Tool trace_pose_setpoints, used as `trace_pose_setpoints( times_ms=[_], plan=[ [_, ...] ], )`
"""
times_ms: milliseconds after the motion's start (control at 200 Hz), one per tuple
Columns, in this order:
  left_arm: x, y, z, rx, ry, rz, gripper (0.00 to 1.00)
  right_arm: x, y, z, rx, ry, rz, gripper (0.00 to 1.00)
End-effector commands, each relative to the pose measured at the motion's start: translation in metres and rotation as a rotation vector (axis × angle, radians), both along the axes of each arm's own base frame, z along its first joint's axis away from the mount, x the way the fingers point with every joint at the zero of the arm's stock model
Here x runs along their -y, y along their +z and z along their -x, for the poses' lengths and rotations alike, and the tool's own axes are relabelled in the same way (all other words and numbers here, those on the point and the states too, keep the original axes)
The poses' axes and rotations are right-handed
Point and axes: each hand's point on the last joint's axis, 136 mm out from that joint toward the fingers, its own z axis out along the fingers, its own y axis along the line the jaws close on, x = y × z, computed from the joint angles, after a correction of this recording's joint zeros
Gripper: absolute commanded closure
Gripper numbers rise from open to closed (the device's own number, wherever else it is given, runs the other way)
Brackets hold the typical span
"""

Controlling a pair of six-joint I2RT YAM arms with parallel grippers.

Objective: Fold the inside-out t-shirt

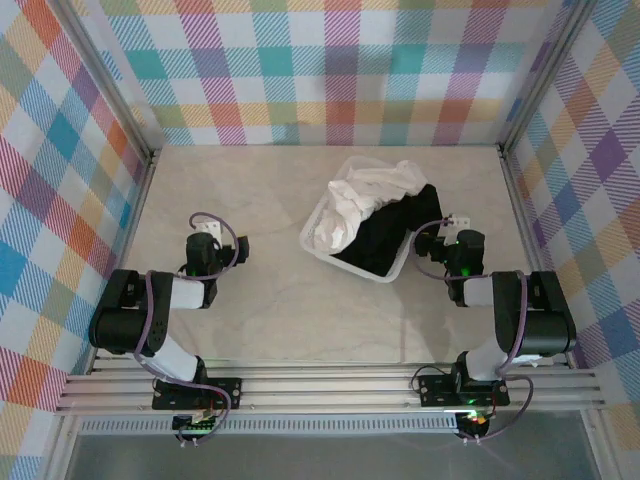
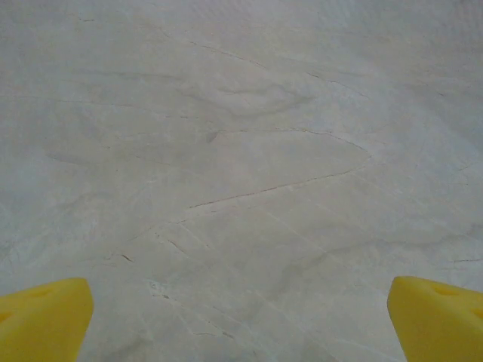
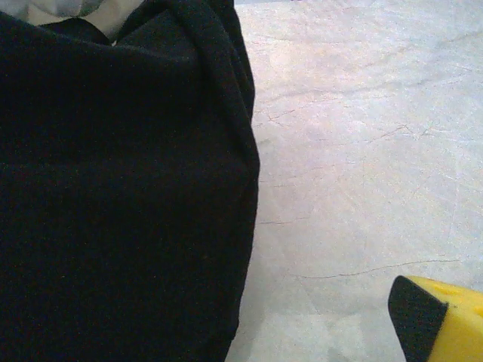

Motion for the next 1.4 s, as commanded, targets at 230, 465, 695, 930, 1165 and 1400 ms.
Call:
trace_pose_setpoints(
  times_ms=[230, 465, 695, 930, 1165, 1400],
  plan=[
    [0.000, 0.014, -0.007, 0.042, -0.011, -0.005, 0.00, -0.005, 0.015, -0.008, 0.051, 0.027, -0.009, 0.00],
    [0.000, 0.014, -0.008, 0.043, -0.010, -0.004, 0.00, -0.006, 0.015, -0.008, 0.051, 0.027, -0.009, 0.00],
    [0.000, 0.014, -0.008, 0.042, -0.010, -0.003, 0.00, -0.005, 0.015, -0.009, 0.050, 0.029, -0.013, 0.00],
    [-0.007, 0.022, -0.007, 0.045, 0.035, -0.009, 0.00, 0.005, 0.024, -0.006, 0.069, -0.035, -0.013, 0.00],
    [-0.043, 0.094, 0.014, -0.012, 0.344, 0.130, 0.00, 0.073, 0.098, 0.045, 0.139, -0.507, -0.176, 0.00],
    [0.061, 0.144, 0.007, -0.035, -0.024, 0.489, 0.00, -0.067, 0.151, 0.030, 0.003, 0.081, -0.136, 0.05]
  ],
)
